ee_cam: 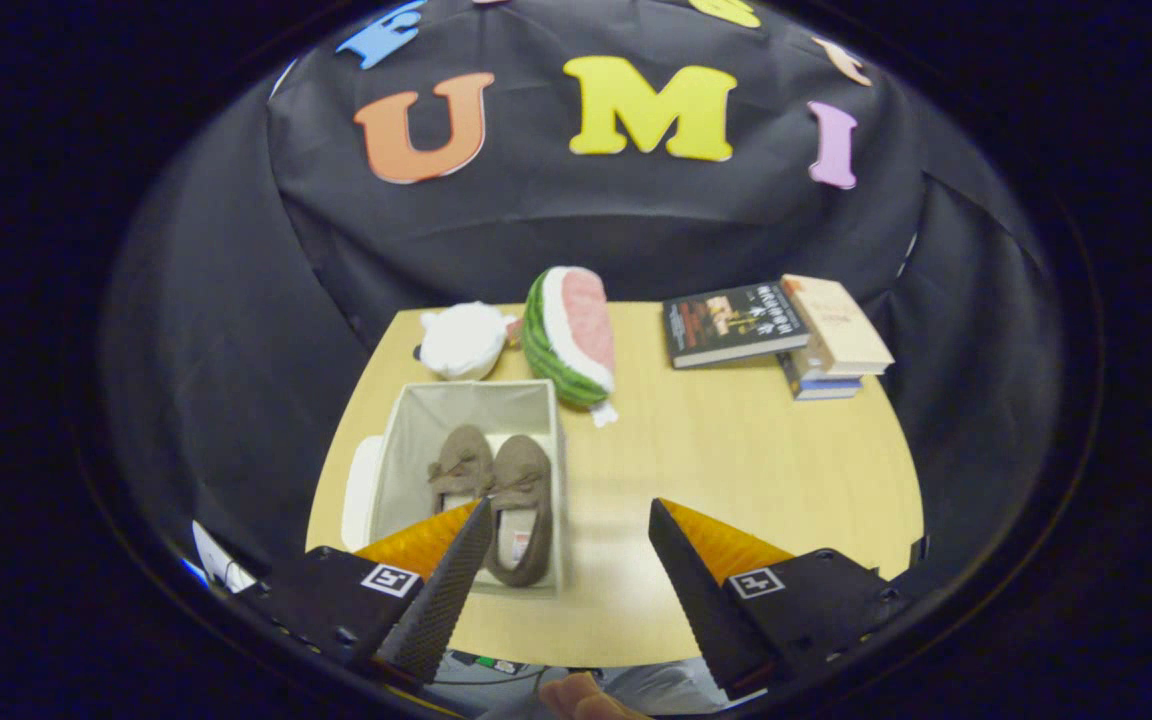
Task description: Open the storage box then place both shoes into the box .Put the left shoe in first, then the right shoe, with the right side of both shoes facing outward in a uniform manner.
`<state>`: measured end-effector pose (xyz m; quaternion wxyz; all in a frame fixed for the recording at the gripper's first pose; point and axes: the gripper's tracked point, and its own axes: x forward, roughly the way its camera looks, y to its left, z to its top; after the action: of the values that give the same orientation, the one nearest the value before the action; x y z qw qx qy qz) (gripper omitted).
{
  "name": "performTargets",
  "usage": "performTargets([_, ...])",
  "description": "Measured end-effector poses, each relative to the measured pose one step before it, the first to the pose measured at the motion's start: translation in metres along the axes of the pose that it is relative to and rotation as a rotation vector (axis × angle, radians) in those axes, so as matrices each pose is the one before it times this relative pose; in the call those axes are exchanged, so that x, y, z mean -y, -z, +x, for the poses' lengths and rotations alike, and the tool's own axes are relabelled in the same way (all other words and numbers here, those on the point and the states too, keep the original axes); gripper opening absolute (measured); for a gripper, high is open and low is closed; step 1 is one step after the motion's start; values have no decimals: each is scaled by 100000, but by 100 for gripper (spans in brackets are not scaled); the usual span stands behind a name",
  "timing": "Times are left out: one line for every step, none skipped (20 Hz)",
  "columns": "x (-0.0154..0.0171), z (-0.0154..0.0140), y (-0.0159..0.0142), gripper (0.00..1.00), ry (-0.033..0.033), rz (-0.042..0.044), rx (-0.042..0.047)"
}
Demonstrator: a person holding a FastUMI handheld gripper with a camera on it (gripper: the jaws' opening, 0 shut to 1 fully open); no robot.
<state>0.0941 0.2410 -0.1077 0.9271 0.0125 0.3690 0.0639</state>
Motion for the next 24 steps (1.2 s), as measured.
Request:
performTargets([1491, -1247, -623, 96, 894, 694, 4458])
performTargets([1265, -1167, -629, 96, 141, 556, 3907])
performTargets([1472, -1189, -816, 95, 1087, 581, 4488])
performTargets([1707, -1329, -1003, 95, 888, -110, 5815])
performTargets([1262, -1404, -1305, 95, 963, 6, 5256])
performTargets([1444, -1270, -1553, 95, 773, -59, 7061])
performTargets([1337, -707, -969, 95, 981, -323, 5355])
performTargets([1335, -941, -1247, 95, 421, -510, 5970])
performTargets([787, -683, -992, 95, -1022, -1378, 5293])
performTargets([919, -601, -1176, 95, -1314, -1671, 5423])
performTargets([1135, -305, -1064, 95, -651, -1940, 5127])
performTargets([1243, -326, -848, 95, 448, -2057, 4222])
performTargets([859, -438, -557, 95, -192, -1359, 3331])
performTargets([438, -337, -325, 95, -1394, -687, 2768])
performTargets([394, -581, -44, 95, -902, 91, 1401])
performTargets([418, -549, -54, 96, -1576, 651, 934])
performTargets([414, -245, 134, 96, -1227, 922, 264])
performTargets([248, -224, 112, 96, -1599, 876, 278])
performTargets([440, -127, 410, 96, -864, 135, -705])
performTargets([305, -109, 453, 96, -1019, 178, -860])
performTargets([-40, 83, 290, 96, -1125, -266, 194])
performTargets([205, 50, 47, 96, -502, -526, 240])
performTargets([-31, -159, 168, 96, -1120, 2, 764])
performTargets([-131, -234, -247, 96, -1350, -42, 1416])
